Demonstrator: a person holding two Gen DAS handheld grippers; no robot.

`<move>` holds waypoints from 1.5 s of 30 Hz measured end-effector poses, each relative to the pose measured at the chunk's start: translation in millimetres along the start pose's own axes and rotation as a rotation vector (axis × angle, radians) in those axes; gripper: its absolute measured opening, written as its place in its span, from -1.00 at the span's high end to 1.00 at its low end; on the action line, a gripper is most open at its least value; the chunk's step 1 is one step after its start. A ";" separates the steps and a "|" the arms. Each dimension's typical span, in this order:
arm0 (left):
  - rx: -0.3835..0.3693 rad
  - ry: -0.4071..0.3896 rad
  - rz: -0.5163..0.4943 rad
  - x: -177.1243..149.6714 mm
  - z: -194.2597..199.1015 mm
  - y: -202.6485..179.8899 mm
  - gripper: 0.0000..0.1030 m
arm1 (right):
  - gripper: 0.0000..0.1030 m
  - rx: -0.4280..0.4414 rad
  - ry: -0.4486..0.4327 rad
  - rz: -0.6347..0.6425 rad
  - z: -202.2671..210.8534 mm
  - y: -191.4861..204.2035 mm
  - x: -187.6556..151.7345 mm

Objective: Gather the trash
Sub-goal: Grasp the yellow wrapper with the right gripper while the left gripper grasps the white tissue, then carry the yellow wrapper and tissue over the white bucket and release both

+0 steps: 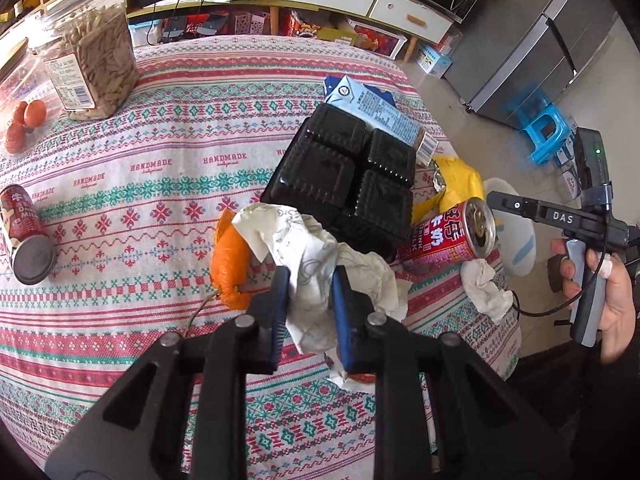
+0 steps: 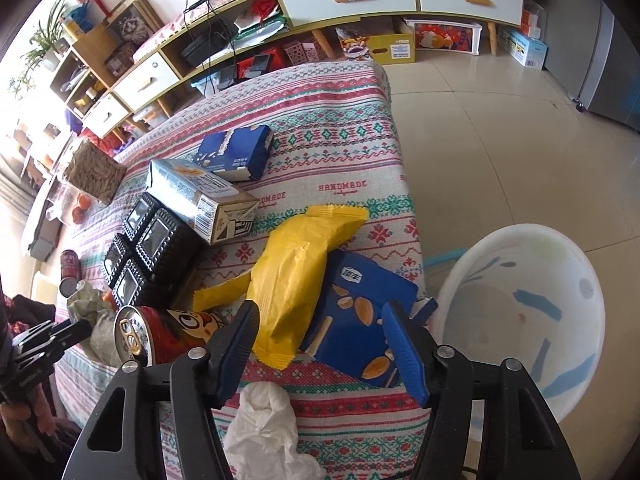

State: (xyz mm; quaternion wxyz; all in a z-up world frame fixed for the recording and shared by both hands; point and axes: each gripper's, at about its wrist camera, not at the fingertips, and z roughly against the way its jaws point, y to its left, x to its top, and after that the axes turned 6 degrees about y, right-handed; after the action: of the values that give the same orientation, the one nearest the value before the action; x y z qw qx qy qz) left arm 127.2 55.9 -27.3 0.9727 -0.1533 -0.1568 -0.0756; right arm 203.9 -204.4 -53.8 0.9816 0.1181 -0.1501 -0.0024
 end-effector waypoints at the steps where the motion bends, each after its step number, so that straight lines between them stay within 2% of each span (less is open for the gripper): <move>1: -0.004 -0.008 0.003 -0.6 2.9 1.8 0.56 | -0.14 0.006 0.004 0.001 -2.4 2.6 1.5; 7: 0.001 -0.044 0.018 -6.2 12.7 7.0 0.55 | 0.29 0.025 0.028 0.004 -16.5 12.8 8.8; 9: 0.001 -0.052 0.026 -6.8 15.0 9.8 0.56 | 0.56 0.026 0.034 0.013 -19.6 16.5 9.6; 12: 0.001 -0.065 0.037 -8.2 19.3 10.4 0.55 | 0.70 0.033 0.015 0.018 -16.2 20.0 10.0; 20: -0.007 -0.115 0.055 -10.0 32.8 9.5 0.56 | 0.76 0.065 -0.086 0.032 17.6 22.8 6.4; 27: -0.006 -0.159 0.063 -7.2 42.9 0.7 0.56 | 0.77 0.077 -0.191 -0.002 59.7 0.5 -4.0; 32: -0.025 -0.204 0.041 -1.7 57.2 -13.7 0.55 | 0.77 0.013 -0.242 -0.070 83.2 -43.7 -18.3; 36: -0.044 -0.208 0.007 5.2 57.0 -33.8 0.56 | 0.77 -0.047 -0.254 -0.159 96.3 -92.9 -34.8; 41: -0.076 -0.192 -0.065 14.3 46.9 -75.4 0.56 | 0.77 -0.129 -0.229 -0.237 99.9 -143.4 -56.1; 45: -0.099 -0.170 -0.130 22.6 34.4 -114.8 0.55 | 0.77 -0.146 -0.200 -0.278 97.0 -169.0 -70.2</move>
State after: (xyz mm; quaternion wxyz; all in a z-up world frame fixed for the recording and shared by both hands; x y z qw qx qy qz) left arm 116.3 -43.3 42.7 0.9402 -0.1968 -0.2445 -0.1327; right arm 113.4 -388.3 -23.8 0.9579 0.0652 -0.2288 -0.1607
